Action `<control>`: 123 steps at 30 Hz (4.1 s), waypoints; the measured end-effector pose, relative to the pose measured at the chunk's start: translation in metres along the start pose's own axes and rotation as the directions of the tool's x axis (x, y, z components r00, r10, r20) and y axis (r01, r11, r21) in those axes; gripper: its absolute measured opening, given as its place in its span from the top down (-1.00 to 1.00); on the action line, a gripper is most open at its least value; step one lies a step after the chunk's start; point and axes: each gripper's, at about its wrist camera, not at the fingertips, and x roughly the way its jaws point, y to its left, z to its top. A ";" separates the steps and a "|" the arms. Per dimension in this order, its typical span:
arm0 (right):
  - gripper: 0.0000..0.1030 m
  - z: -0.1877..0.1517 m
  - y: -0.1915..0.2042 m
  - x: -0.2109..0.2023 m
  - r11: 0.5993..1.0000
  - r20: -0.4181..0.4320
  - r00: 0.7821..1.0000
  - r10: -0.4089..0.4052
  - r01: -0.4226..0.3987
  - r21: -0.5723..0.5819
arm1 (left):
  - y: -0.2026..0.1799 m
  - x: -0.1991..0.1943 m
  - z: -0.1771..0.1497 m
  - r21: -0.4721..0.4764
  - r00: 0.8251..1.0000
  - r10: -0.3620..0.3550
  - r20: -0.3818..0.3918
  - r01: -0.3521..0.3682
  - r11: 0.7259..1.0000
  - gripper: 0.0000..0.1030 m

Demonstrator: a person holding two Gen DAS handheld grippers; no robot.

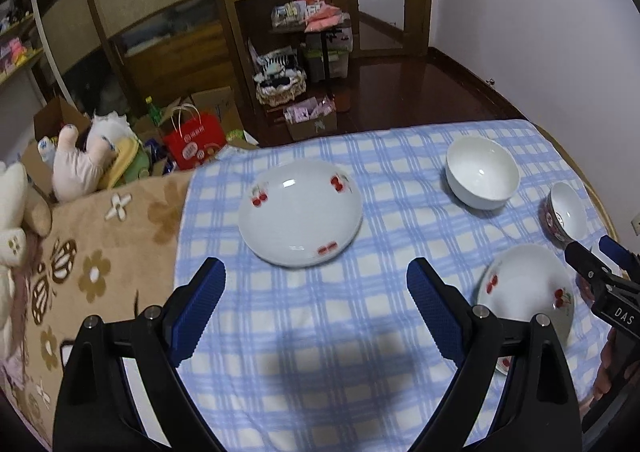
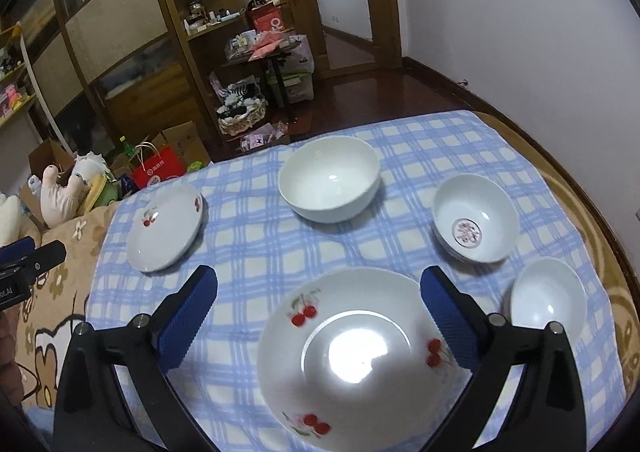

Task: Organize plates and bowls
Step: 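Move the left gripper to a cherry plate rim and close while the right gripper grasps another plate, then lift the plate with the left gripper while the right gripper lifts its plate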

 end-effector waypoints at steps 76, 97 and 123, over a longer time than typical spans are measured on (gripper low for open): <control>0.85 0.054 0.185 0.282 0.929 -0.315 0.925 0.214 -0.292 -0.228 | 0.120 0.253 -0.016 -0.449 0.955 -0.131 -0.265 -0.002 0.894 0.69; 0.87 0.036 0.170 0.260 0.939 -0.328 0.910 0.253 -0.312 -0.141 | 0.139 0.247 -0.015 -0.541 0.952 -0.207 -0.228 0.053 0.839 0.71; 0.85 0.028 0.140 0.214 0.958 -0.296 0.938 0.183 -0.237 -0.160 | 0.108 0.222 -0.010 -0.482 0.934 -0.280 -0.224 0.143 0.864 0.71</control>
